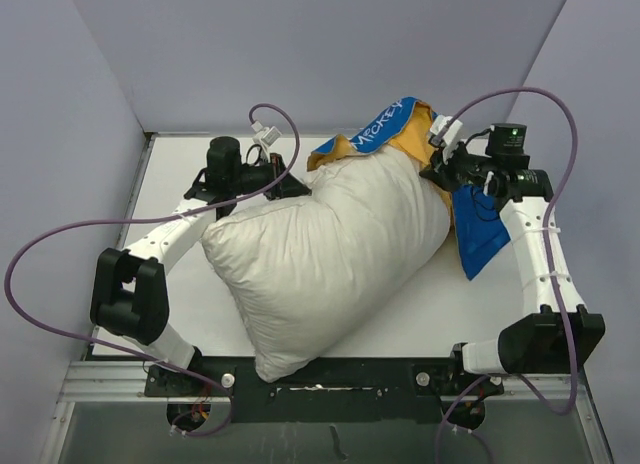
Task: Put the pillow into the pillowcase
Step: Stuff the pillow into the pillowcase.
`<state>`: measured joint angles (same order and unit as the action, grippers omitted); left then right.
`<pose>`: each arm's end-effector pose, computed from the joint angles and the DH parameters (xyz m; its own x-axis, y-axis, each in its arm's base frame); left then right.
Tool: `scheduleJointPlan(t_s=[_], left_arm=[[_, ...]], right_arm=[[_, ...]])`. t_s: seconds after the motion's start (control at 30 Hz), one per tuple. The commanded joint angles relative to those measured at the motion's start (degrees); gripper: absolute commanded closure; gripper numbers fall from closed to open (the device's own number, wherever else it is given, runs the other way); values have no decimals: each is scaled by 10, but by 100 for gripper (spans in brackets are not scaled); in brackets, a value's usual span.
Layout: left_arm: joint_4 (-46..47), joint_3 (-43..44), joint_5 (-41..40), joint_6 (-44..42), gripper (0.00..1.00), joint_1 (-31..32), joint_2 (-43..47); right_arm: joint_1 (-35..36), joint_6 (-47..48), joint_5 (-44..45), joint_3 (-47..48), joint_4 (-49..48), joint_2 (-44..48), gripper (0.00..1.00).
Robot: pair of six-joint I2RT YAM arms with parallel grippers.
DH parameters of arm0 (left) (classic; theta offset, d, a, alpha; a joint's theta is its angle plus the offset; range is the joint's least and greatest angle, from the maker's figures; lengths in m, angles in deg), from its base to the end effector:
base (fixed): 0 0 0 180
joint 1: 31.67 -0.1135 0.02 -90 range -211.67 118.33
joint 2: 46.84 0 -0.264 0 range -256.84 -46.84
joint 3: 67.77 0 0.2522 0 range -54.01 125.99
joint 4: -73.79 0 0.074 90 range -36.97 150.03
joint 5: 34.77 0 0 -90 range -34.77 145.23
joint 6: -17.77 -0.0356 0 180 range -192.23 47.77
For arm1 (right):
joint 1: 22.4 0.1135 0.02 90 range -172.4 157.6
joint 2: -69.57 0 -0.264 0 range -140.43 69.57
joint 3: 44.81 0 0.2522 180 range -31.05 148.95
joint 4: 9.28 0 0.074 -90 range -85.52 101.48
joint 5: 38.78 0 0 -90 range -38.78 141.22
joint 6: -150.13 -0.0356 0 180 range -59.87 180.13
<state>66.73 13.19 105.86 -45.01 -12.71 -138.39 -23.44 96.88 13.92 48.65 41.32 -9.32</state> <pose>0.3382 -0.1453 0.3018 -0.6679 -0.0773 -0.7402 0.6717 0.3657 -0.6443 0.2963 0.0162 0.3758 -0.1867 -0.4726 -0.8613 -0.7329 0.6508 -0.1983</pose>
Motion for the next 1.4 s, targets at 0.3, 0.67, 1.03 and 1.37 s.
scheduleJointPlan(t_s=[0.3,0.67,1.03,1.37], left_arm=[[73,88,-129,-19,100,28,-45],[-64,181,-211,-47,36,-64,-29],[-311,163,-260,-257,17,80,180],[-302,107,-552,-621,7,329,85]], right_arm=[[131,-176,-119,45,4,-128,100],[83,-214,-169,6,-60,-106,100],[59,-251,-158,-4,-100,-147,100],[68,-245,-176,30,-69,-139,100]])
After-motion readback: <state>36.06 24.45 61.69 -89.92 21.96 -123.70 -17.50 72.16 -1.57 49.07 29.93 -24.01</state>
